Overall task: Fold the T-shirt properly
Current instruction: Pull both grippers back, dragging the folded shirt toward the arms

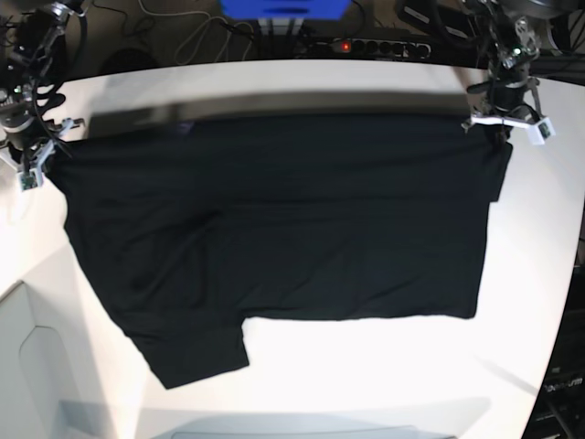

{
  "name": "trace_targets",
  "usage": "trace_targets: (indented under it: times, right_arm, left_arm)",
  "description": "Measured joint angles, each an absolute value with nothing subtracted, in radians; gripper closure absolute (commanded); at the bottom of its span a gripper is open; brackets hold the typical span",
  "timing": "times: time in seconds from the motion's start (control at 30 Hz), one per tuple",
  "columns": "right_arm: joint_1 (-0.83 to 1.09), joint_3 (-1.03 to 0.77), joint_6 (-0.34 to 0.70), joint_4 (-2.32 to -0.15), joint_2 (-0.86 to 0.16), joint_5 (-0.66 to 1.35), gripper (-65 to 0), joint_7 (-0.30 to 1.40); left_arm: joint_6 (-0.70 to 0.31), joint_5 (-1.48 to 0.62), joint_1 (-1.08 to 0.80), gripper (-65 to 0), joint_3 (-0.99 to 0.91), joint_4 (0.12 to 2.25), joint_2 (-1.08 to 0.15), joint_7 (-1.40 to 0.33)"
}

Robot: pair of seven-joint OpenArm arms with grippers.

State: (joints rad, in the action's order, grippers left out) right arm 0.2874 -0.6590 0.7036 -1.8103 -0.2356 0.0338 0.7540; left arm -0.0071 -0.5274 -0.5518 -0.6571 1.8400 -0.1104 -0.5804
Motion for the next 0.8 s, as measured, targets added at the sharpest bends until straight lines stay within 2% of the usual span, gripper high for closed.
trace_targets:
  times: [0.37,0.67,0.73,0.8]
  right_arm:
    - [0.392,-0.653,0.703,-1.81,-0.217,0.034,0.0,0.744]
    - [0.432,-0.652,0.703,-1.81,-0.216,0.034,0.0,0.741]
    - [0.437,-0.652,0.703,-1.81,-0.216,0.033,-3.2,0.741]
    - [0.436,-0.652,0.703,-1.81,-0.216,0.033,-8.1,0.744]
  left_arm:
    - [-0.006,-0.524,-0.582,-0.1,-0.657,1.712,-0.11,-0.58]
    - [-0.007,-0.525,-0.612,-0.6,-0.658,1.713,-0.102,-0.565]
    - [-0.007,-0.525,-0.614,-2.2,-0.658,1.714,-0.102,-0.564]
    - [-0.007,-0.525,-0.623,-8.3,-0.658,1.716,-0.102,-0.565]
